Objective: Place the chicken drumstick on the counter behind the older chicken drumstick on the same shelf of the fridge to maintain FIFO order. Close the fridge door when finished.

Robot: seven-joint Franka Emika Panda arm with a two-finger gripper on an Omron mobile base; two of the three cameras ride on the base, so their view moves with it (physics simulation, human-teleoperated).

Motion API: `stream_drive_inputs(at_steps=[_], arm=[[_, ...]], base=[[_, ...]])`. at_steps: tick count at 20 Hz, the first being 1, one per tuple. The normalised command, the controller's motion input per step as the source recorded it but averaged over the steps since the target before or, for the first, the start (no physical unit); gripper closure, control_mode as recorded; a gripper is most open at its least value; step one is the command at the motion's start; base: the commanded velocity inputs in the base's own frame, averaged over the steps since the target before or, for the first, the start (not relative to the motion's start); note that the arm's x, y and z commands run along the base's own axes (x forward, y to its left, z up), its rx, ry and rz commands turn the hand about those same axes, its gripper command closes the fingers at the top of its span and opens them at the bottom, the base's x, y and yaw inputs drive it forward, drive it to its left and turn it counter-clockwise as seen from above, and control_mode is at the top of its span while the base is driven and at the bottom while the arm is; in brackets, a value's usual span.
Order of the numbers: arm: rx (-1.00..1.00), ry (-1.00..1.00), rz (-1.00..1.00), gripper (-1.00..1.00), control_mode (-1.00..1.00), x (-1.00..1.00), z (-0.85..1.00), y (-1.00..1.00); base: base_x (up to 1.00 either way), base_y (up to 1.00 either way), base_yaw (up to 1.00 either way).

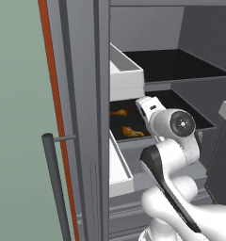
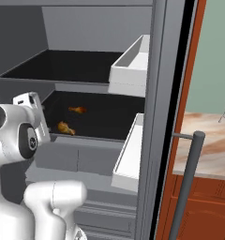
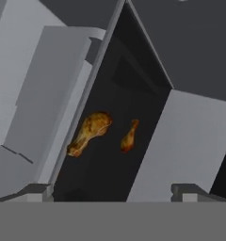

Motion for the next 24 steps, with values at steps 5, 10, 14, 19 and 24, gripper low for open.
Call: stream_drive_inputs(at_steps=[5,10,14,19,24], arm=[[0.00,0.02,0.00,-1.00,-1.00,-0.51,-0.12,-0.17],[0.00,0.00,0.00,-1.00,1.00,0.00,0.00,0.00],[0.00,0.00,0.00,-1.00,1.00,0.00,0.00,0.00],[0.00,0.00,0.00,-1.00,1.00,0.00,0.00,0.00],[0.00,0.00,0.00,-1.00,1.00,0.00,0.00,0.00]], base=[[0.00,0.00,0.00],[-1.00,-0.18,-0.01],[-0.94,-0.17,0.00],[-0.45,-0.05,0.00],[-0.32,-0.01,0.00]])
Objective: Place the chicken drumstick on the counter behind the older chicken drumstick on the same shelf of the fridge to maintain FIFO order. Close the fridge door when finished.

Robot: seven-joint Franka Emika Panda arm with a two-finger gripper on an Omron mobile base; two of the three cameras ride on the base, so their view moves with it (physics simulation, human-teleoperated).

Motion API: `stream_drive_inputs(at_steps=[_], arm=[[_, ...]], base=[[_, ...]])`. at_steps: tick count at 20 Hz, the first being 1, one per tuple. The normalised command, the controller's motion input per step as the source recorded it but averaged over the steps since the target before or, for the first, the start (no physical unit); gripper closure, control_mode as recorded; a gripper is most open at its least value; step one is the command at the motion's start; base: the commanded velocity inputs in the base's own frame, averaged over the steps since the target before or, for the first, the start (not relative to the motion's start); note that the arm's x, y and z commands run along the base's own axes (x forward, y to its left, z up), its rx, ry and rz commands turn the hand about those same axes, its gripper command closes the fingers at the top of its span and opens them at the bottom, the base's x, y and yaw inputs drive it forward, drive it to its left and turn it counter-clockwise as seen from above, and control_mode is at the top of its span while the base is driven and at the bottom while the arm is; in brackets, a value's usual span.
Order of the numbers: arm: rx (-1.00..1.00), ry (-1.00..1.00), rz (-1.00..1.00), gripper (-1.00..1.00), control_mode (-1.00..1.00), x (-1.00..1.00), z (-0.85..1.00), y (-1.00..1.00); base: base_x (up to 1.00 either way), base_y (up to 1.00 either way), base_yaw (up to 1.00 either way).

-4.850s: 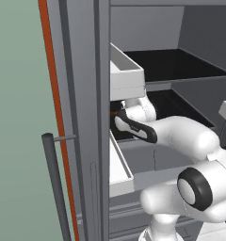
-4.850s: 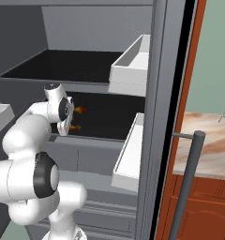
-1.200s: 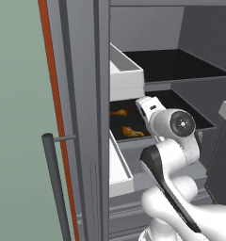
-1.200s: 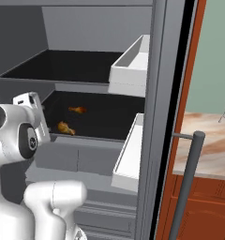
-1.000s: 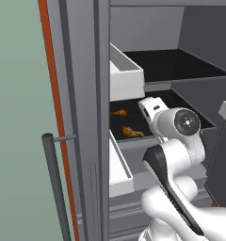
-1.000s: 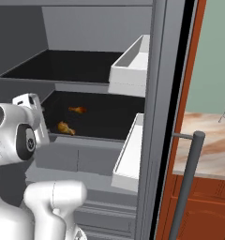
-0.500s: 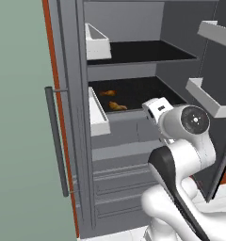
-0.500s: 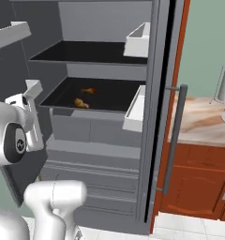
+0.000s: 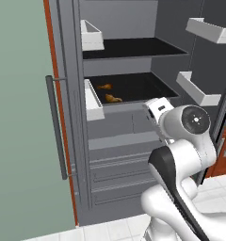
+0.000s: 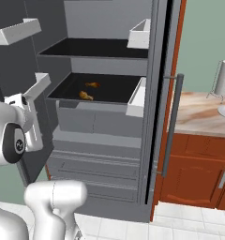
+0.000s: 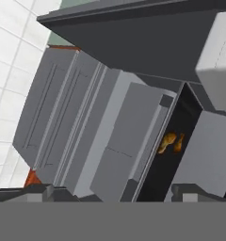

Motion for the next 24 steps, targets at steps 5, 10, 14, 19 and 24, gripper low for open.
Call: stream_drive_inputs(at_steps=[5,10,14,19,24], arm=[[0.00,0.00,0.00,-1.00,1.00,0.00,0.00,0.00],[0.00,0.00,0.00,-1.00,1.00,0.00,0.00,0.00],[0.14,-0.12,-0.07,-1.00,-1.00,-0.75,-0.02,-0.73],[0.22,-0.20,-0.07,-1.00,-1.00,-0.96,0.00,-1.00],[0.19,-0.23,-0.01,-1.00,-1.00,-0.56,0.00,-1.00]], base=[[0.00,0.00,0.00],[-0.22,-0.12,-0.01],[-0.25,-0.16,-0.02],[0.00,0.00,0.00],[0.00,0.00,0.00]])
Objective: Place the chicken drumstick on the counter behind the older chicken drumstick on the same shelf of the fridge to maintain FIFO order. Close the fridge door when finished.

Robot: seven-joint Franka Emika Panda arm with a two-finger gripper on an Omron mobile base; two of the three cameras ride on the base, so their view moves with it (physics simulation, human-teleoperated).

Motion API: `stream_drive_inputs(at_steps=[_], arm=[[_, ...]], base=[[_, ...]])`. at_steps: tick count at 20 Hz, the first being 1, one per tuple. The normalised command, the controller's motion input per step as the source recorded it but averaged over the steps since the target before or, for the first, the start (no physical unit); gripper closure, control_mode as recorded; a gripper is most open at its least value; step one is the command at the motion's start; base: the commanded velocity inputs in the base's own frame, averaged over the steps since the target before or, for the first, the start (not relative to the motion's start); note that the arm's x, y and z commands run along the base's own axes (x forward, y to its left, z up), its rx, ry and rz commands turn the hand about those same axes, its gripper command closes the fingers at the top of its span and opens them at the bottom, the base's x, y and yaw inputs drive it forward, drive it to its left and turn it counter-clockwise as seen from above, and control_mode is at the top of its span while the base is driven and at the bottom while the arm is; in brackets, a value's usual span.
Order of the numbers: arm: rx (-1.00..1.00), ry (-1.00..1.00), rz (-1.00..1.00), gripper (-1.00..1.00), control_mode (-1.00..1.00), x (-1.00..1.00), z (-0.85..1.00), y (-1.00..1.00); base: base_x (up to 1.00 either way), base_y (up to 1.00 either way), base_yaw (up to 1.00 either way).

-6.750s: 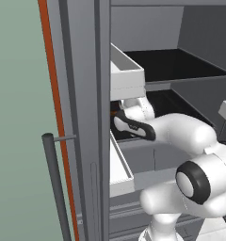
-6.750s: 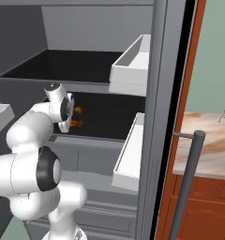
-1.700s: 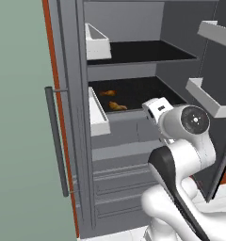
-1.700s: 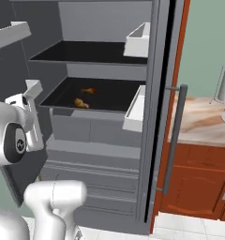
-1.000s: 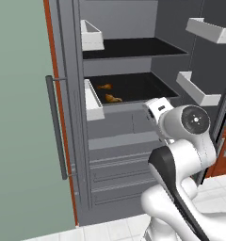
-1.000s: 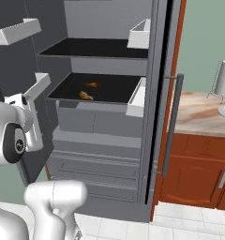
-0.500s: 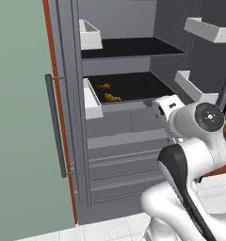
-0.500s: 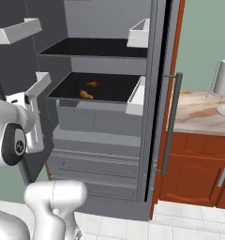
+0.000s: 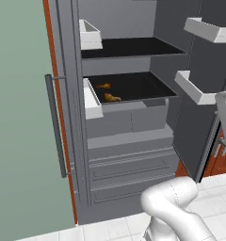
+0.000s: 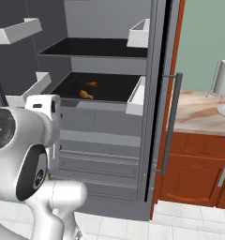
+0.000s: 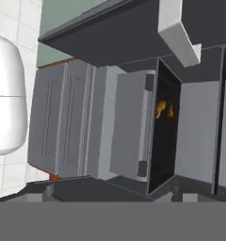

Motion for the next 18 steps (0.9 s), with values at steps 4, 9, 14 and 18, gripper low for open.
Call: stream_drive_inputs(at_steps=[4,9,14,18], arm=[[0.23,-0.17,0.00,-1.00,-1.00,-0.04,-0.01,-1.00],[0.22,-0.15,0.01,-1.00,-1.00,0.07,-0.02,-1.00],[0.19,-0.15,0.03,-1.00,-1.00,0.38,-0.20,-0.94],[0.20,-0.17,0.07,-1.00,-1.00,0.81,-0.30,-0.75]], base=[[0.00,0.00,0.00],[0.00,0.00,0.00],[0.00,0.00,0.00],[0.00,0.00,0.00]])
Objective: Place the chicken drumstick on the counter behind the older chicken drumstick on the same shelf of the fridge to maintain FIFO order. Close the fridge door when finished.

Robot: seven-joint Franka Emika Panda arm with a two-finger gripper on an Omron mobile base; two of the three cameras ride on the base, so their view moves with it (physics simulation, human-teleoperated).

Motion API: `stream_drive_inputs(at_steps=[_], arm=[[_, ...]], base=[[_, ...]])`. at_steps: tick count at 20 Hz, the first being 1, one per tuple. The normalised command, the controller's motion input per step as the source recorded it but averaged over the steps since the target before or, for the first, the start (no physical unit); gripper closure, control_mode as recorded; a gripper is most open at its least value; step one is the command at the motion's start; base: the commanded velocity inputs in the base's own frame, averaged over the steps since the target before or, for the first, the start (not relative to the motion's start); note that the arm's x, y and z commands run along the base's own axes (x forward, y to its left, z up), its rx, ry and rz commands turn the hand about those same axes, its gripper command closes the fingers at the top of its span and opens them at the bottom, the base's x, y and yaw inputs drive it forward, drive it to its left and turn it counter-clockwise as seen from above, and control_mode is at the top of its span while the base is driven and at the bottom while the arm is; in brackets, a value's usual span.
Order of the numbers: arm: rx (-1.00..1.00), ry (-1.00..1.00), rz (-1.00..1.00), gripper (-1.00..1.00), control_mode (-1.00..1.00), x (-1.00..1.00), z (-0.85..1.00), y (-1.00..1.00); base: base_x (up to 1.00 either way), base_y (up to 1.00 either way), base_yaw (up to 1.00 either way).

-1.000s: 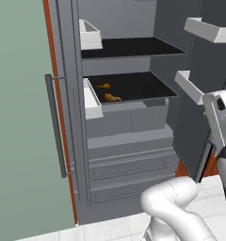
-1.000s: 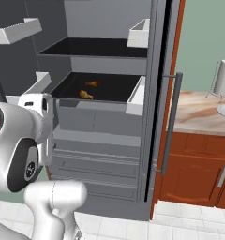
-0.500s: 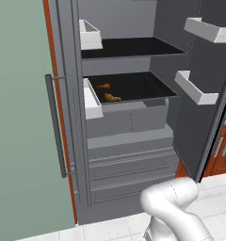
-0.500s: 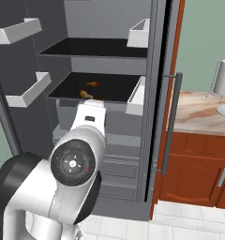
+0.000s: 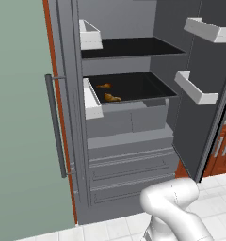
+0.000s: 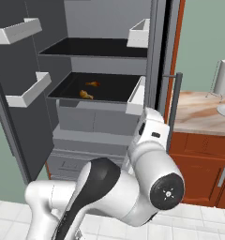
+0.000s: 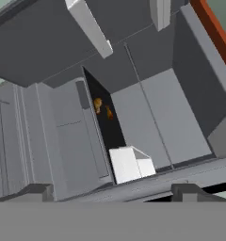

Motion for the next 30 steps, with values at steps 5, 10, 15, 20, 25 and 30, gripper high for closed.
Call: stream_drive_inputs(at_steps=[5,10,15,20,25,30], arm=[[0.19,-0.11,0.09,-1.00,-1.00,0.93,-0.41,-0.77],[0.14,-0.03,0.13,-1.00,-1.00,0.99,-0.53,-0.57],[0.12,0.00,0.13,-1.00,-1.00,0.87,-0.40,-0.70],[0.08,-0.01,0.19,-1.00,-1.00,0.71,-0.46,-0.73],[0.01,0.00,0.26,-1.00,-1.00,0.60,-0.48,-0.63],[0.00,0.00,0.27,-1.00,-1.00,0.78,-0.44,-0.22]], base=[[0.00,0.00,0.00],[0.00,0.00,0.00],[0.00,0.00,0.00],[0.00,0.00,0.00],[0.00,0.00,0.00],[0.00,0.00,0.00]])
